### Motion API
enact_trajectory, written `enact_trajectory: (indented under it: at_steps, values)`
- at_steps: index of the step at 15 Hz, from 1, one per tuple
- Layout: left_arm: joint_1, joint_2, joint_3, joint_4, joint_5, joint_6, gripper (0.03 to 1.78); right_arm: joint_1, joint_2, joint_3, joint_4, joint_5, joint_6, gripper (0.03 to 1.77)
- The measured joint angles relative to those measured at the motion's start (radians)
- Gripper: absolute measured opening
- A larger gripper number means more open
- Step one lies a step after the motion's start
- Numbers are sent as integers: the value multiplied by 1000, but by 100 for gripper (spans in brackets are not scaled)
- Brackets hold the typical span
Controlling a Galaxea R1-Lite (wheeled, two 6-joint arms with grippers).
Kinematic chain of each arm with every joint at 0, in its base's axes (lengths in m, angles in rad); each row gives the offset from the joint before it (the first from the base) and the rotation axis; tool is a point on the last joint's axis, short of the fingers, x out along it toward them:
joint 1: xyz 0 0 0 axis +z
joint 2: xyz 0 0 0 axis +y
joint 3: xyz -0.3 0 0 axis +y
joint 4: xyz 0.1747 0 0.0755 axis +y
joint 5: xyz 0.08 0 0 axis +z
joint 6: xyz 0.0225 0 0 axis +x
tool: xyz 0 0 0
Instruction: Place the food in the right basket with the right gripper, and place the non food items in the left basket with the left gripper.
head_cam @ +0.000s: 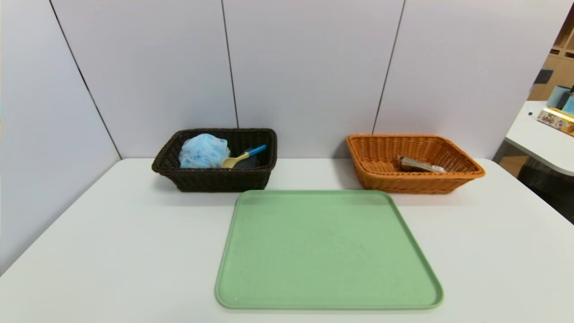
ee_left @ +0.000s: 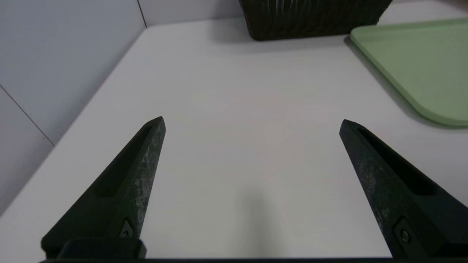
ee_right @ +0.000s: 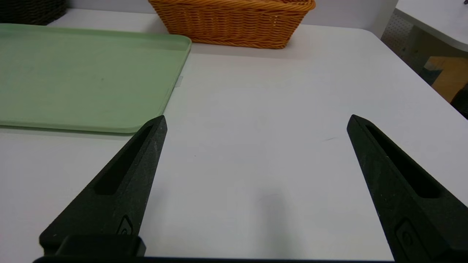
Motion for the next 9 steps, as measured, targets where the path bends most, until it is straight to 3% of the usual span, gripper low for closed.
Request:
enact_trajectory:
  at_steps: [1,4,9]
  values:
    - [0,0,4,-41,1,27,169,0,0,0,0,-2,3,170]
    - [0,0,8,-22,-6,38,169,0,0,0,0,-8,39,170]
    - [0,0,8,-24,2,-31,169,0,0,0,0,-14,65,170]
